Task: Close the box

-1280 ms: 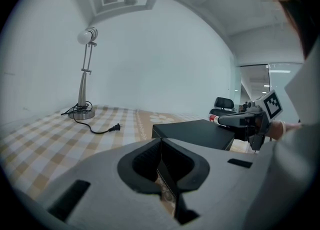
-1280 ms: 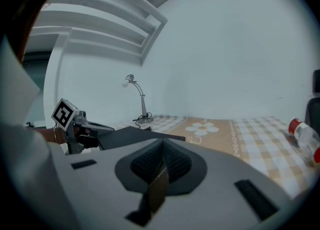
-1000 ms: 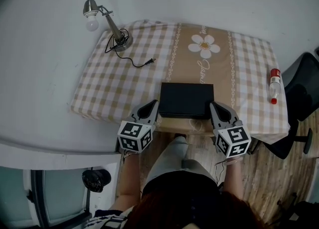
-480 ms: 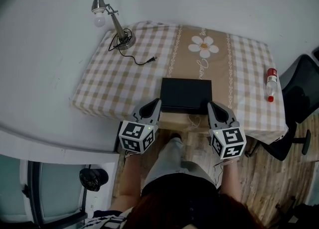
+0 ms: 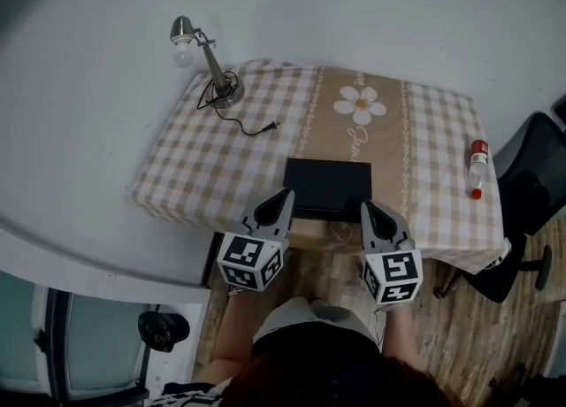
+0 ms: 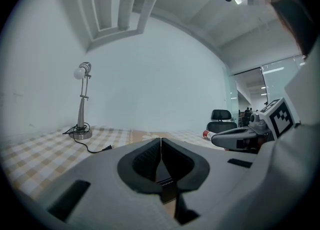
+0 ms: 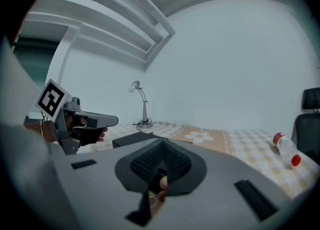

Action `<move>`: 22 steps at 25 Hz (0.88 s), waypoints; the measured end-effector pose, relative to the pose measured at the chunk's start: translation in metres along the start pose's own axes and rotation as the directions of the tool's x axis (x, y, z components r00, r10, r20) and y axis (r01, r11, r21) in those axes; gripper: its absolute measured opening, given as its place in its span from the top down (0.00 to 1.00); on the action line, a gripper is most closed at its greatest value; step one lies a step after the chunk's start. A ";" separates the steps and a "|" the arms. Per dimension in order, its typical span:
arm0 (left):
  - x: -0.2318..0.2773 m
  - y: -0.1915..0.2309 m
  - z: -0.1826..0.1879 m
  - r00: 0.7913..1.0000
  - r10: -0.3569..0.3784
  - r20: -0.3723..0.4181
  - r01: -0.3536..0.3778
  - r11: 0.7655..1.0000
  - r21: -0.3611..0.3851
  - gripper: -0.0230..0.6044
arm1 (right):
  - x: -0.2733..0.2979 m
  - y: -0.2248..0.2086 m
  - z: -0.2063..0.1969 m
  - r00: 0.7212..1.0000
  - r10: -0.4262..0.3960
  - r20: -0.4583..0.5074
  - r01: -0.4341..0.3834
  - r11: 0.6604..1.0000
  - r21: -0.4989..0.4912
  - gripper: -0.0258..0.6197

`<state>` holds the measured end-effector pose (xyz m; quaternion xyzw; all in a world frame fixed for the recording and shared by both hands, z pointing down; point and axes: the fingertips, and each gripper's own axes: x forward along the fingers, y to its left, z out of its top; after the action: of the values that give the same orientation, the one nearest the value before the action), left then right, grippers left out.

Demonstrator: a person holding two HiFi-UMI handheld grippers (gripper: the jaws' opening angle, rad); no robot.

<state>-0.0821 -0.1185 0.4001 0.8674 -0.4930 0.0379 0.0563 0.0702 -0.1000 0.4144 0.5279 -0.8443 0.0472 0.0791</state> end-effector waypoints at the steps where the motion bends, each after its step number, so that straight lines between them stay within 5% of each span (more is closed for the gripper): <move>1: 0.000 -0.002 0.001 1.000 0.000 0.001 0.000 1.000 -0.003 0.92 | 0.000 0.001 0.000 1.000 0.001 -0.001 -0.001 1.000 -0.001 0.93; 10: -0.010 -0.031 0.002 0.999 -0.051 0.017 0.051 0.999 -0.014 0.92 | -0.015 0.011 0.005 0.999 -0.006 0.037 0.005 1.000 0.027 0.93; 22: -0.037 -0.078 -0.002 0.992 -0.126 -0.005 0.126 0.985 0.117 0.92 | -0.049 0.033 0.008 0.997 -0.040 0.064 0.039 0.999 0.013 0.93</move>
<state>-0.0341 -0.0470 0.3929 0.8988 -0.4339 0.0622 0.0072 0.0608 -0.0432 0.3978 0.5462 -0.8355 0.0338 0.0499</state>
